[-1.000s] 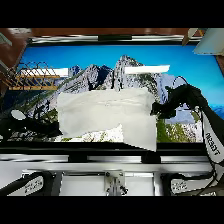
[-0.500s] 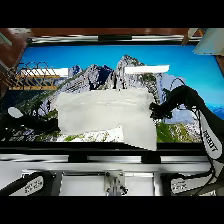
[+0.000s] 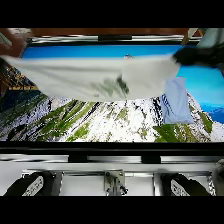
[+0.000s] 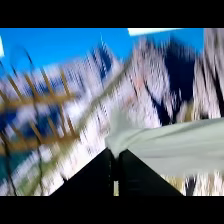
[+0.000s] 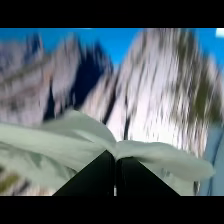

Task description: Fold the shirts.

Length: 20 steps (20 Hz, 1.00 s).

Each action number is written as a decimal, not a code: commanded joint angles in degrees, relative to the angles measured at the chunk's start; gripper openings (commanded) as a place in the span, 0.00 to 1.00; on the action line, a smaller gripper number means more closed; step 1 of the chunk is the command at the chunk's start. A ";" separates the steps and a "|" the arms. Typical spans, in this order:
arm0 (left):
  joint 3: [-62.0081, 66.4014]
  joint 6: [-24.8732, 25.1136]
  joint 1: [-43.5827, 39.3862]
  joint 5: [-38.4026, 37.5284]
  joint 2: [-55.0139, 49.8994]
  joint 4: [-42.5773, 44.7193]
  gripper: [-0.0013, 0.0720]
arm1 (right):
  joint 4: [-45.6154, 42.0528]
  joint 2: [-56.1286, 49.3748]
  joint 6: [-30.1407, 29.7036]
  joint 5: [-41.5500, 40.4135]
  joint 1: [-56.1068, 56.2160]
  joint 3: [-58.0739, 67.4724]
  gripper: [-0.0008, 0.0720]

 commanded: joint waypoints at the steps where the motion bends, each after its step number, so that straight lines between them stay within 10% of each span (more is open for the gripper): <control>1: 18.91 -5.77 0.00 11.89 6.56 1.64 0.07 | 1.40 14.56 -0.22 19.67 -0.04 6.99 0.12; 9: 21.09 -6.12 0.00 -1.70 15.37 7.15 0.07 | -5.62 25.05 5.77 3.50 -0.04 7.32 0.12; 16: 0.26 -5.95 0.00 -6.71 12.87 14.56 0.07 | -9.70 8.61 16.09 -20.57 0.02 6.23 0.12; 20: -16.79 -5.97 -0.02 -5.68 3.17 14.08 0.07 | -5.64 -6.12 16.59 -18.56 0.02 -2.54 0.12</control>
